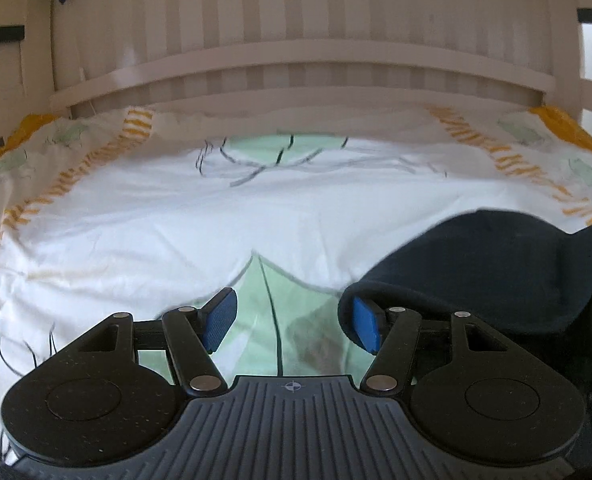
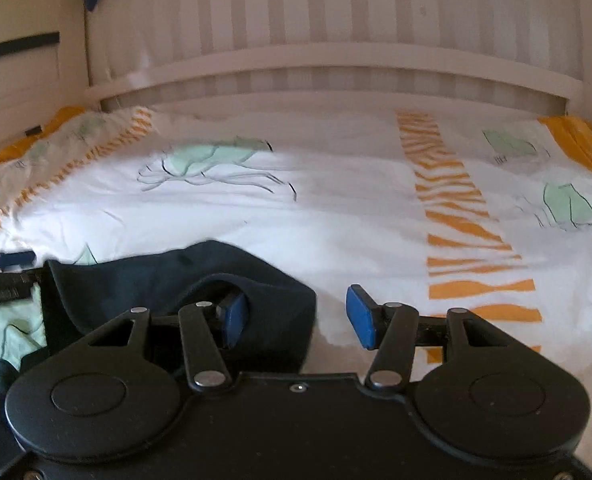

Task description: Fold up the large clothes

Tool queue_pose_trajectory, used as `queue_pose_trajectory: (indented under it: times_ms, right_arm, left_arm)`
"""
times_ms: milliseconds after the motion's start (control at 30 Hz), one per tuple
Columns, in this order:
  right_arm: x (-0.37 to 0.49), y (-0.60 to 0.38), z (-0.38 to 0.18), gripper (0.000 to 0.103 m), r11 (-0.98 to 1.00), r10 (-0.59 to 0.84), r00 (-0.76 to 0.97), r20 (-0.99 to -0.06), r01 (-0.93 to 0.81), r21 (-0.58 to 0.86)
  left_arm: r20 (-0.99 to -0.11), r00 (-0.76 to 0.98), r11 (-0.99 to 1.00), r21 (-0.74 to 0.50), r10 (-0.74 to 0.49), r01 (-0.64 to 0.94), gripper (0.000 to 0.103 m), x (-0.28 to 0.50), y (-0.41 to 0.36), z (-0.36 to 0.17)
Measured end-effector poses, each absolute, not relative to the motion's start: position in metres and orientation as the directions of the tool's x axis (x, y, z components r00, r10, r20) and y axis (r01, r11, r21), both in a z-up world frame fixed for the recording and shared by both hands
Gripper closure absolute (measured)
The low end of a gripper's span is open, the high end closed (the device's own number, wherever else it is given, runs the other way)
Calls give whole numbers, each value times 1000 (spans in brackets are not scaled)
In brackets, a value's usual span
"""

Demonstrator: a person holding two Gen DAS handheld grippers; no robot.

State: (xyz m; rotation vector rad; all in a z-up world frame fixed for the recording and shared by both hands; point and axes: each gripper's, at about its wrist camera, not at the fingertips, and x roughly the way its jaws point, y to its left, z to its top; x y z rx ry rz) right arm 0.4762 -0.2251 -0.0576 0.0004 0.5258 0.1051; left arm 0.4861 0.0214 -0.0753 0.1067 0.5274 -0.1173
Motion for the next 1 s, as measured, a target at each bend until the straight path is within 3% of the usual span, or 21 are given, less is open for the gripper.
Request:
queue_pose_trajectory:
  times_ms: [133, 233, 367, 567, 767, 1000]
  right_arm:
    - [481, -240, -83, 43, 999, 35, 808, -588, -50, -8]
    - [482, -261, -100, 38, 998, 47, 757, -652, -9, 60]
    - [480, -270, -94, 34, 991, 95, 750, -655, -8, 135]
    - [463, -273, -75, 23, 984, 177, 732, -658, -109, 144]
    - [455, -274, -57, 20, 962, 266, 756, -599, -167, 218]
    - [495, -258, -61, 20, 935, 304, 764, -568, -124, 333]
  left_arm:
    - [-544, 833, 977, 108, -98, 185, 42, 485, 22, -82]
    - [-558, 823, 954, 174, -108, 243, 42, 481, 17, -83]
    - [-591, 798, 929, 218, -118, 299, 42, 474, 20, -78]
    - [-614, 763, 939, 99, -203, 330, 42, 459, 53, -48]
    - [-554, 781, 951, -73, -288, 299, 39, 466, 53, -12]
    - [-576, 750, 937, -89, -325, 338, 37, 484, -1, -36]
